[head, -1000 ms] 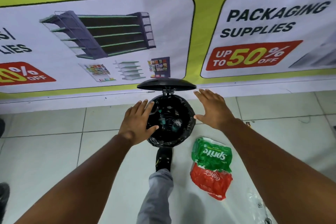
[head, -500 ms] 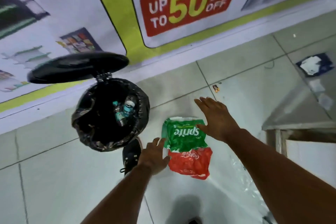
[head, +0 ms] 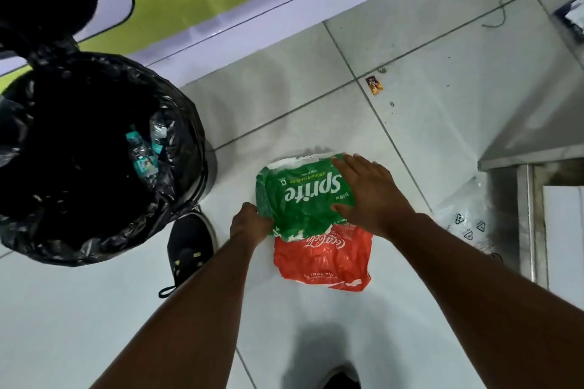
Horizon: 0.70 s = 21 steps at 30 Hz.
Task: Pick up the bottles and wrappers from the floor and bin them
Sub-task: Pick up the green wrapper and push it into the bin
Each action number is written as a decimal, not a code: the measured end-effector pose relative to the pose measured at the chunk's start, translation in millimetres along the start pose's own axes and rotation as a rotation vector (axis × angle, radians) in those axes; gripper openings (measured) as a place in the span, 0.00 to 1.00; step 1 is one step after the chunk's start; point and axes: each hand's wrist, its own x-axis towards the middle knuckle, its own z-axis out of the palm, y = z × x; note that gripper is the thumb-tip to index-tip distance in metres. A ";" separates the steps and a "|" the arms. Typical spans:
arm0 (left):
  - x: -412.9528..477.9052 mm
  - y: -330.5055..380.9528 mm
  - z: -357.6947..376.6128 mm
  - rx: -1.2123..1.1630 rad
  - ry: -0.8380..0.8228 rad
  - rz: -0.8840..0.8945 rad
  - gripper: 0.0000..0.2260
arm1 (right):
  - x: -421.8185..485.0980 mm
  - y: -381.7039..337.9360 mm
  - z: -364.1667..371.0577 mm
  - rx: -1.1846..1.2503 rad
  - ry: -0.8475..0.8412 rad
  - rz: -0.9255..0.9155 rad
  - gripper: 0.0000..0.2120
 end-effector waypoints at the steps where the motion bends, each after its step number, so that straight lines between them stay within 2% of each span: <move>1: 2.1 -0.1 2.8 -0.007 0.049 0.013 0.18 | 0.6 0.0 1.9 0.010 0.006 0.008 0.43; 4: 0.1 1.8 5.9 -0.048 0.140 0.055 0.11 | -0.6 1.2 0.3 0.024 0.019 0.034 0.43; 8: -30.8 10.8 -1.7 -0.183 0.140 0.102 0.06 | -8.0 -2.1 -28.2 0.028 0.042 0.083 0.42; 15: -144.3 56.2 -72.4 -0.123 0.150 0.347 0.08 | -37.5 -49.1 -155.4 -0.101 0.134 0.083 0.40; 21: -242.1 104.7 -165.4 -0.038 0.267 0.537 0.06 | -66.6 -97.8 -265.2 -0.193 0.159 0.015 0.39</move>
